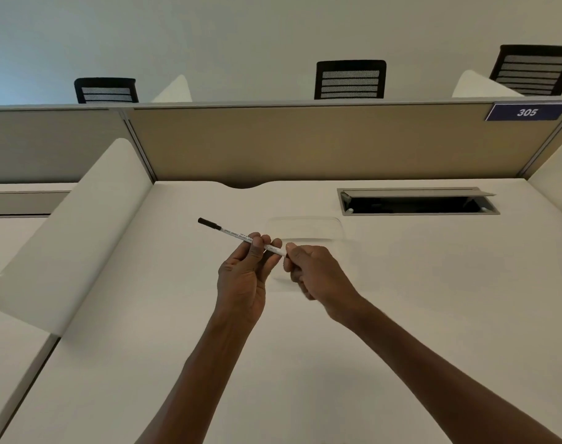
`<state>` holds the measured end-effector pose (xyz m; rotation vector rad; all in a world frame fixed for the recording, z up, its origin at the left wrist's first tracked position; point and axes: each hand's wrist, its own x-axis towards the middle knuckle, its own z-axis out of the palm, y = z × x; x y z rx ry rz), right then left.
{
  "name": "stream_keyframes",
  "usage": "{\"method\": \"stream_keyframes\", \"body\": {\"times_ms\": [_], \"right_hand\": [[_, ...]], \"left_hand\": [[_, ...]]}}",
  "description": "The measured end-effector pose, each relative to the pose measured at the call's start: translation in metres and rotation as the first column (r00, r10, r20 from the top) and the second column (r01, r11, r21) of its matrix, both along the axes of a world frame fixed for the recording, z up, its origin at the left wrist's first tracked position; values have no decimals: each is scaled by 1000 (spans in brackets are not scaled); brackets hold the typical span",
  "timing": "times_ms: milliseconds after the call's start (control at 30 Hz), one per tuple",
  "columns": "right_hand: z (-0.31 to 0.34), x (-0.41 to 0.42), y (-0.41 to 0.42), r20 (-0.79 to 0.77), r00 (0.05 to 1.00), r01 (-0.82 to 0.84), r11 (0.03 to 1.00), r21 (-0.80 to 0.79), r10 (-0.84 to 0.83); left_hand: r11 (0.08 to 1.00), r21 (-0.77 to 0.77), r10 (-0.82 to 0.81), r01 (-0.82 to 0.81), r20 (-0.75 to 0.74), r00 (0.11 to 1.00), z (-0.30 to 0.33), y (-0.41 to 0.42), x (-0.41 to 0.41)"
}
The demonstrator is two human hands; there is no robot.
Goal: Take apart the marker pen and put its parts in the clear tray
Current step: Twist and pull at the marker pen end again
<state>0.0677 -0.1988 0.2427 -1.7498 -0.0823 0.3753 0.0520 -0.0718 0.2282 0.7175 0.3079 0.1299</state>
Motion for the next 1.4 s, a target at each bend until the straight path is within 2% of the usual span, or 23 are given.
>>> {"method": "stream_keyframes", "body": {"times_ms": [33,67,133,233,300,400,467,600,667,700,767,800,833,867,900,967,1000,1067,1167,1233,1267,1333,1400], "right_hand": [[-2,0,-2,232,972,13,975,-221,40],[-7,1,-3,427,893,54,909,-412,141],[-14,2,-6,614,724,149,798,-583,313],[-21,7,-13,725,555,227,764,-604,408],[-25,10,-16,754,492,263,752,-605,435],[-30,11,-15,779,484,244,794,-557,398],[-32,11,-12,770,540,199,838,-509,340],[-29,4,-2,586,807,69,975,-212,70],[-22,-3,3,305,949,79,997,7,-77],[-18,-6,5,93,988,108,986,123,-120],[-9,-9,6,-307,948,177,938,299,-81],[-6,-9,5,-405,913,193,922,337,-43],[-4,-8,3,-427,904,178,924,339,-18],[-1,-8,1,-384,923,138,946,295,-14],[0,-7,0,-265,964,71,981,182,-20],[-1,-5,-2,128,991,-8,979,-203,35],[-6,-3,-3,323,941,26,924,-381,106],[-15,-1,-6,562,789,132,824,-550,249],[-24,3,-13,717,554,283,715,-640,422],[-26,6,-17,739,480,324,687,-650,472],[-27,8,-18,753,471,318,707,-631,460],[-29,8,-15,770,530,245,805,-541,356],[-28,4,-7,699,691,130,919,-373,186]], "left_hand": [[1000,-10,6,-6,-3,1000,0,-1,1],[1000,-20,11,-11,-5,1000,1,-1,1],[999,-32,11,-12,-12,1000,1,-2,2],[999,-42,0,-1,-27,1000,0,-1,1],[999,-54,-6,5,-30,1000,-1,-1,-1],[999,-53,-12,10,-33,999,-4,-1,-3],[999,-48,-6,4,-38,999,-5,-2,-3],[998,-58,-13,13,-13,1000,-6,-1,-4],[998,-56,-24,24,-2,1000,-6,-2,-4],[998,-53,-27,27,-1,1000,-7,-3,-3],[999,-37,-28,28,-8,1000,-8,-4,-3],[999,-30,-25,25,-14,1000,-9,-4,-3],[999,-29,-19,19,-21,1000,-10,-4,-3],[1000,-28,-15,14,-26,1000,-10,-5,-3],[1000,-29,-11,10,-28,1000,-9,-5,-3],[999,-36,-2,1,-35,999,-7,-5,-3],[999,-45,4,-6,-43,999,-6,-6,-2],[998,-59,12,-16,-58,998,-4,-5,-1],[998,-65,13,-17,-71,997,-4,-4,-1],[997,-71,-2,-3,-66,998,-3,-4,-2],[997,-73,-14,10,-58,998,-2,-5,-3],[997,-75,-29,26,-45,999,-2,-5,-4],[997,-75,-35,33,-27,999,-1,-5,-4]]}}
